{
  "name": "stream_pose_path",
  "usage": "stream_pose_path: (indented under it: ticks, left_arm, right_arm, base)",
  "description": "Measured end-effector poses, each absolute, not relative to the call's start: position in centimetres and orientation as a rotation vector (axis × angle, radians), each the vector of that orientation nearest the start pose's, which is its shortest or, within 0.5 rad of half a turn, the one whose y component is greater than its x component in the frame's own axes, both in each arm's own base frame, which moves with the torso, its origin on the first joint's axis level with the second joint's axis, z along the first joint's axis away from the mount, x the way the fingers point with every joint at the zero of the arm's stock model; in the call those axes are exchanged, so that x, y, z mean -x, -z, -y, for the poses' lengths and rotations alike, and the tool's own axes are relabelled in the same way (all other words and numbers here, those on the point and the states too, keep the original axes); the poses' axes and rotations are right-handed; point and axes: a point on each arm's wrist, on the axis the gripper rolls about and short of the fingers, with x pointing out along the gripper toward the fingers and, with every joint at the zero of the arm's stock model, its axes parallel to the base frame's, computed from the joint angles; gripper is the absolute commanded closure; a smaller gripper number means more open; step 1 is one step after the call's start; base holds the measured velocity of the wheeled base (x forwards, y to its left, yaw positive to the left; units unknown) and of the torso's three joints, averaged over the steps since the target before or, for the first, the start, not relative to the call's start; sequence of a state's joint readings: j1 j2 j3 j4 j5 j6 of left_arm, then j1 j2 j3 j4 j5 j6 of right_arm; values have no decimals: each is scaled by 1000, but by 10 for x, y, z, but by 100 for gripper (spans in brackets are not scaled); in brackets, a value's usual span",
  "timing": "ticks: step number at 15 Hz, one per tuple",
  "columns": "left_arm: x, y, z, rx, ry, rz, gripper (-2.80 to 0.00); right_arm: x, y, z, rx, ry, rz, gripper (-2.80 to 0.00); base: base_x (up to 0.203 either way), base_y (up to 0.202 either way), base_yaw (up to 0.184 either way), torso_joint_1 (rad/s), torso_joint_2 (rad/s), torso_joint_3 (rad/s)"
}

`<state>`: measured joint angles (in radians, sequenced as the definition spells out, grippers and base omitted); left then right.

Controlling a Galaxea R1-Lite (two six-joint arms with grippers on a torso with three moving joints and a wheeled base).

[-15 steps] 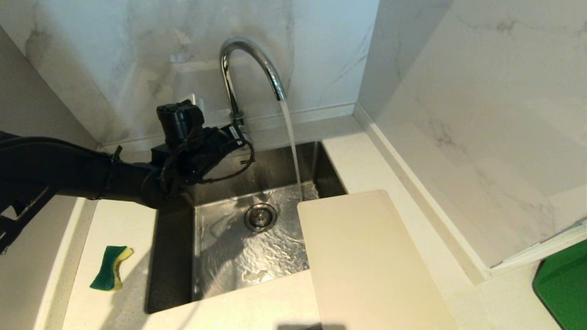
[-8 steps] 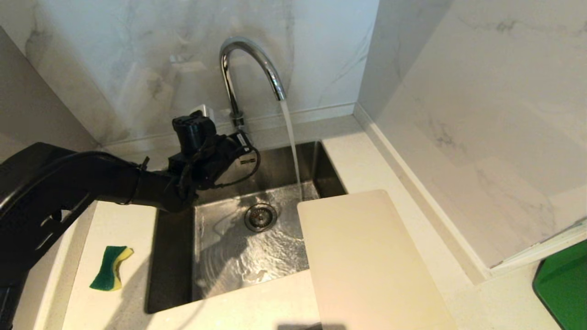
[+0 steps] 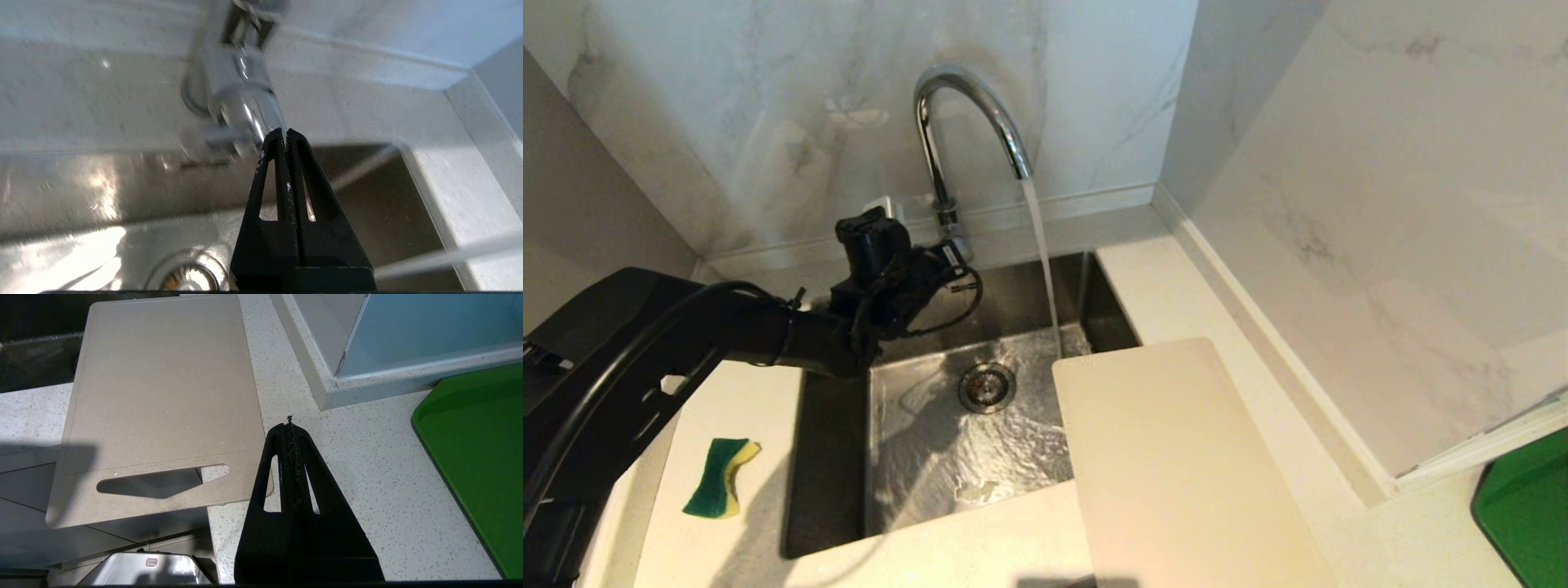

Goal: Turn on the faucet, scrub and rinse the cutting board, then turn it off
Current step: Turn off the tap

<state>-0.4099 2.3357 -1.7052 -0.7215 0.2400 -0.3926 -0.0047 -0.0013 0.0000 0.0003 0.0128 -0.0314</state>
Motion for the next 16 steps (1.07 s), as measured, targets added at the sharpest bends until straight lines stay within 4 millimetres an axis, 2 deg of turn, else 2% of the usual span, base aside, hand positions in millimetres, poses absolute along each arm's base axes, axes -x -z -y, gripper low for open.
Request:
stream_pose_path:
  ticks: [9, 16]
  left_arm:
    - [-475, -185, 171, 423, 141, 94, 0]
    - [-481, -186, 157, 423, 114, 109, 0]
  right_arm:
    - [23, -75, 0, 34, -10, 1, 0]
    - [23, -75, 0, 35, -11, 1, 0]
  base:
    - [0, 0, 0, 0, 0, 0]
    - [0, 0, 0, 0, 0, 0]
